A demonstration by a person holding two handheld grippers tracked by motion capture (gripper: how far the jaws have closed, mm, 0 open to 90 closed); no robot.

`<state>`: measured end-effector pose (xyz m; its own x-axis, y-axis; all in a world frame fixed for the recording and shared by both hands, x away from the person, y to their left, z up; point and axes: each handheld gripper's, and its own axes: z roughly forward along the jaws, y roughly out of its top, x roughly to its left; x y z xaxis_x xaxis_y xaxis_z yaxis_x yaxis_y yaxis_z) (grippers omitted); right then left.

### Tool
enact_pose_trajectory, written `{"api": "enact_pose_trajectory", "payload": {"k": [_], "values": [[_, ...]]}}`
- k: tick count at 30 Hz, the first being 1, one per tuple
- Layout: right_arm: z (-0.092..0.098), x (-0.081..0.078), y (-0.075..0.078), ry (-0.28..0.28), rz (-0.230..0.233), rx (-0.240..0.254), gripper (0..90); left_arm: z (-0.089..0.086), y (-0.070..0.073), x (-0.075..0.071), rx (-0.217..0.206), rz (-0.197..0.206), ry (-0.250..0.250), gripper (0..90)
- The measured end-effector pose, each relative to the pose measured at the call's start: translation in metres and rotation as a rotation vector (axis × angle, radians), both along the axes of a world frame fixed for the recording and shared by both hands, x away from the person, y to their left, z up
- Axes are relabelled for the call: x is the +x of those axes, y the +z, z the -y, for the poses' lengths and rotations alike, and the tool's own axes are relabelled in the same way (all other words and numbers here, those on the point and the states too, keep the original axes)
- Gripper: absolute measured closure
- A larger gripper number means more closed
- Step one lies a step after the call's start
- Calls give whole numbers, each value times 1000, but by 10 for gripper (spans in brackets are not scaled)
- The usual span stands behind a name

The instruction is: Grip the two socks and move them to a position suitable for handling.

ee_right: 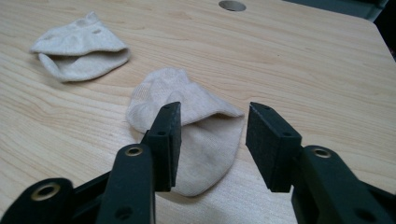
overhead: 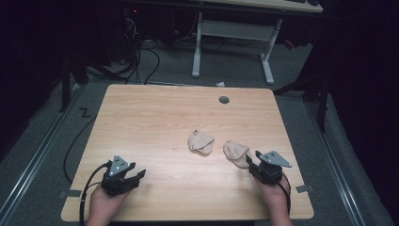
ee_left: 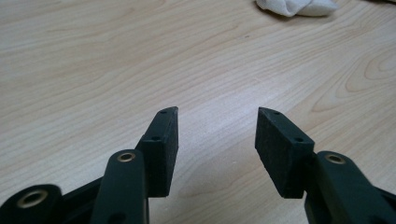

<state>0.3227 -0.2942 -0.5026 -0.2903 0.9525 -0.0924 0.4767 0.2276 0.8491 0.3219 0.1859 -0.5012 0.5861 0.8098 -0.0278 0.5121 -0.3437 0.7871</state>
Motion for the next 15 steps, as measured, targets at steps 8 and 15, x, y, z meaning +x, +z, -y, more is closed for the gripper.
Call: {"api": "enact_pose_trajectory", "payload": {"k": [8,15], "values": [[6,-1,2,2,-50,13,744,8,1,3,-1,37,-25,499],[5,13,-1,24,-82,-1,825,13,-1,3,8,32,-31,544]]}}
